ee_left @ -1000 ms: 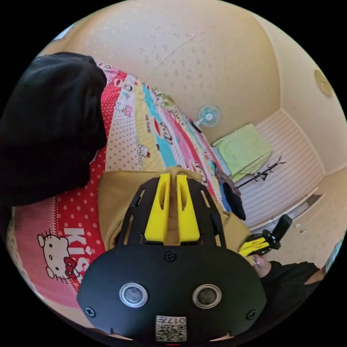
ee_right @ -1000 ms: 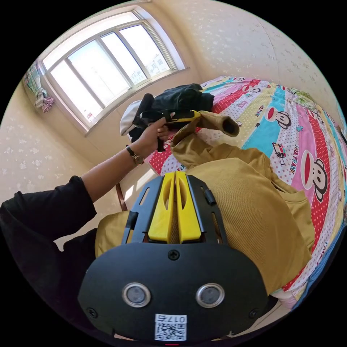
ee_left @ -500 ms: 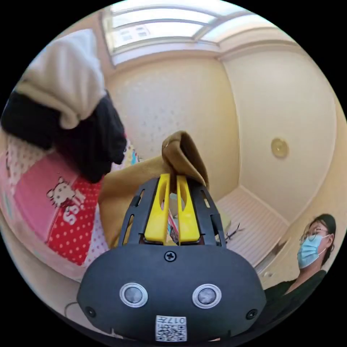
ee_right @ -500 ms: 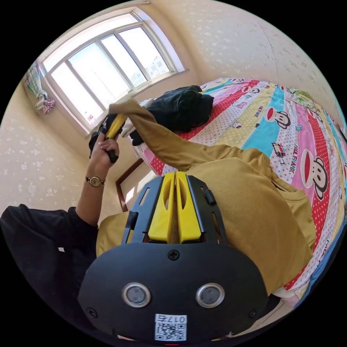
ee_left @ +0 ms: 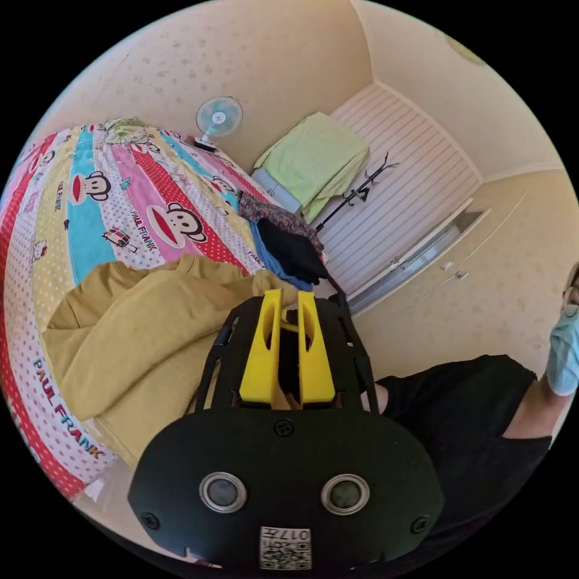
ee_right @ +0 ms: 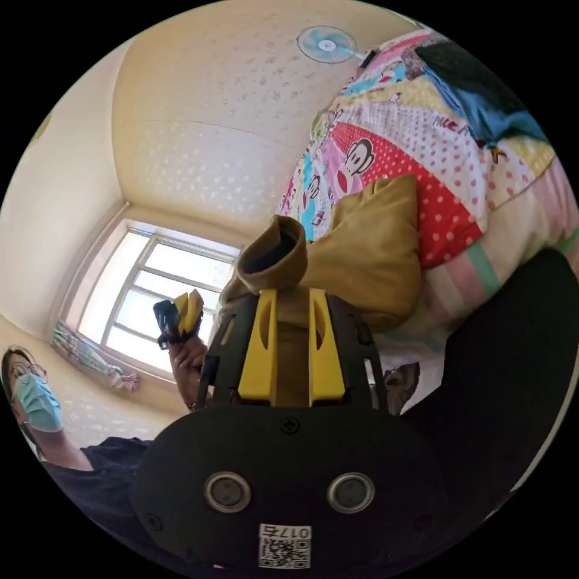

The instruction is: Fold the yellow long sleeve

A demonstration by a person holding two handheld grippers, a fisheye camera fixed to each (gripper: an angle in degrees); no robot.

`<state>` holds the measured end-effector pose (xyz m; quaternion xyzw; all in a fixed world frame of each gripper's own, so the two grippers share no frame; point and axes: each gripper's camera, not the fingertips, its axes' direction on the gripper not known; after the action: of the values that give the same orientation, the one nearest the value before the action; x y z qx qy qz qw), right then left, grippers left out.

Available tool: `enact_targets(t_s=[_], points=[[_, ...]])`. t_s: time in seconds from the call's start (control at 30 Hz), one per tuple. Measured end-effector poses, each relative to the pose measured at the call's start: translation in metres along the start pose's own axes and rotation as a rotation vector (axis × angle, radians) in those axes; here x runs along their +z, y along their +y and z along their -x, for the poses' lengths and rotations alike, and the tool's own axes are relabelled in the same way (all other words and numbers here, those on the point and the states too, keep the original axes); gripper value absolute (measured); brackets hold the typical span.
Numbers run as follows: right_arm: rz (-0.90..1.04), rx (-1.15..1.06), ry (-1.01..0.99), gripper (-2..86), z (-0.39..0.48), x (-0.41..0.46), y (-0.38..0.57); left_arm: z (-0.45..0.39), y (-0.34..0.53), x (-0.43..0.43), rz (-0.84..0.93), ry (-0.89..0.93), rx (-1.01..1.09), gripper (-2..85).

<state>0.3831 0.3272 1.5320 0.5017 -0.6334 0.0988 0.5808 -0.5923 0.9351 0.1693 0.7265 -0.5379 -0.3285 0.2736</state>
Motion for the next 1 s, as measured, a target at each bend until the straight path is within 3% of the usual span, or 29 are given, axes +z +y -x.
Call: enact_targets(t_s=[0.1,0.23,0.37,0.5,0.57,0.7,0.87,1.0], points=[[-0.021,0.078,-0.197,11.2,-0.028,-0.023,-0.006,0.014,0.028,-0.035,-0.108,0.058,-0.051,4.8],[-0.06,0.166,-0.391,12.8,-0.035,-0.039,-0.024,0.032,0.059,-0.085,-0.208,-0.14,-0.118,4.8],[0.058,0.152,-0.26,6.8,-0.017,-0.031,-0.058,0.07,0.074,-0.101,-0.211,-0.129,-0.241,6.2],[0.06,0.027,-0.371,3.5,0.021,-0.035,-0.102,0.09,0.079,-0.098,-0.198,-0.137,-0.284,6.3],[0.039,-0.187,-0.417,3.1,0.074,-0.054,-0.13,0.099,0.081,-0.092,-0.177,-0.162,-0.309,6.5],[-0.005,-0.33,-0.317,3.1,0.112,-0.085,-0.141,0.112,0.089,-0.083,-0.187,-0.176,-0.343,7.7],[0.002,0.004,0.058,3.8,0.026,-0.09,-0.109,0.143,0.1,-0.067,-0.168,-0.118,-0.448,10.4],[0.056,0.139,0.191,5.4,-0.006,-0.082,-0.085,0.157,0.098,-0.061,-0.134,-0.067,-0.471,11.0]])
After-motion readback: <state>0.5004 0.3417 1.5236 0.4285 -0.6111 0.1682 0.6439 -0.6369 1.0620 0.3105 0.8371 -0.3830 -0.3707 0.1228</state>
